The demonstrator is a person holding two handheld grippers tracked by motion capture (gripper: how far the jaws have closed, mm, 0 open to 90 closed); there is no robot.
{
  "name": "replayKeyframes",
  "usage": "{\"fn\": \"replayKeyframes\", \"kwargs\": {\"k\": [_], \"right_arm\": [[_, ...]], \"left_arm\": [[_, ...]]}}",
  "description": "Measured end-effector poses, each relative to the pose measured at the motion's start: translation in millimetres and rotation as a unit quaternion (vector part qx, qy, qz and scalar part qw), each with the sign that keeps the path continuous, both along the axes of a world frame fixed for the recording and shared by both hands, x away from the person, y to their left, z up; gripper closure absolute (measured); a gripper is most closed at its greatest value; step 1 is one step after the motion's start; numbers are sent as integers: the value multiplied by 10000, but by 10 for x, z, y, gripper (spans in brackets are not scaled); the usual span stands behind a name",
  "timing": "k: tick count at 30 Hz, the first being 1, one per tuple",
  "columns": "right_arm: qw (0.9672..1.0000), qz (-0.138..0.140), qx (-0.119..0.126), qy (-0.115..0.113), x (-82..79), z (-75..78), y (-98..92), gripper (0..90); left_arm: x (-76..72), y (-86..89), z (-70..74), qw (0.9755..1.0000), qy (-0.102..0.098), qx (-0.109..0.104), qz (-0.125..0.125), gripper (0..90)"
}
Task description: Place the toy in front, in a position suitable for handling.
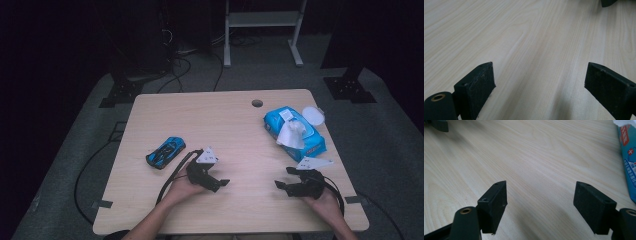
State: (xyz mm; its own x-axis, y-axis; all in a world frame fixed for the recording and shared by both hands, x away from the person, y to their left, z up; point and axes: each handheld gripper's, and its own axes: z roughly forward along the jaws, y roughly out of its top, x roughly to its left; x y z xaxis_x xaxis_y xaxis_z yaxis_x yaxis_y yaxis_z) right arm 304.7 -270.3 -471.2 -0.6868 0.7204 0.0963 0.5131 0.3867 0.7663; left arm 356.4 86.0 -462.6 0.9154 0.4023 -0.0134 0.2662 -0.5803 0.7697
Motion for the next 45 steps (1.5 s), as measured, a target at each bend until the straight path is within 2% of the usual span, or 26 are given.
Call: {"fn": "replayKeyframes", "kwargs": {"k": [2, 6, 10, 11, 13, 14, 18, 19, 23, 26, 27, 32, 36, 37, 38, 39, 40, 41, 42, 43, 44, 45], "right_arm": [[10000, 6, 8, 0, 6, -6, -5, 260], [10000, 9, 5, 27, 8, -14, -10, 260], [10000, 6, 11, 43, 3, -24, -21, 260], [10000, 4, 12, 37, 0, -26, -24, 260], [10000, -9, 6, 33, -8, -24, -33, 259], [10000, -30, 20, 42, -14, -23, -34, 259], [10000, -59, 22, 54, -22, -31, -48, 260], [10000, -61, 18, 75, -25, -32, -45, 259], [10000, -61, 3, 79, -40, -28, -29, 259], [10000, -57, -9, 75, -46, -27, -23, 260], [10000, -38, -13, 51, -45, -26, -17, 259], [10000, -13, -32, 60, -48, -26, -5, 260], [10000, -6, -30, 83, -41, -32, 4, 259], [9999, 2, -31, 98, -38, -35, 6, 259], [9999, 10, -40, 99, -38, -36, 8, 260], [9999, 15, -43, 102, -39, -37, 10, 259], [9999, 15, -43, 102, -39, -37, 10, 259], [9999, 27, -53, 100, -41, -35, 13, 259], [9999, 27, -53, 100, -41, -35, 13, 259], [9999, 30, -53, 104, -42, -33, 16, 259], [9999, 30, -53, 104, -42, -33, 16, 259], [9999, 38, -60, 93, -41, -32, 18, 260]], "left_arm": [[9, -5, 4, 10000, -62, -11, 1, 87], [31, -7, 26, 9999, -49, 93, -28, 87], [60, -3, 75, 9998, -170, 107, -7, 87], [77, 13, 97, 9996, -254, 117, 16, 87], [106, 35, 123, 9998, -197, 23, 83, 88], [131, 54, 147, 9998, -187, 65, 88, 87], [174, 132, 228, 9996, -199, -86, 193, 87], [181, 175, 261, 9991, -273, -162, 283, 88], [230, 260, 340, 9987, -346, -75, 374, 87], [253, 304, 366, 9984, -364, -84, 414, 87], [270, 358, 387, 9978, -419, -90, 498, 87], [324, 490, 415, 9967, -355, -186, 700, 87], [380, 616, 457, 9956, -407, -70, 838, 87], [407, 689, 472, 9948, -414, -75, 930, 87], [407, 689, 472, 9948, -414, -75, 930, 87], [429, 775, 486, 9930, -447, -126, 1087, 86], [429, 775, 486, 9930, -447, -126, 1087, 86], [452, 878, 506, 9911, -449, -215, 1233, 86], [452, 878, 506, 9911, -449, -215, 1233, 87], [470, 989, 526, 9889, -463, -264, 1387, 87], [470, 989, 526, 9889, -463, -264, 1387, 87], [486, 1097, 534, 9862, -479, -289, 1555, 87]]}}
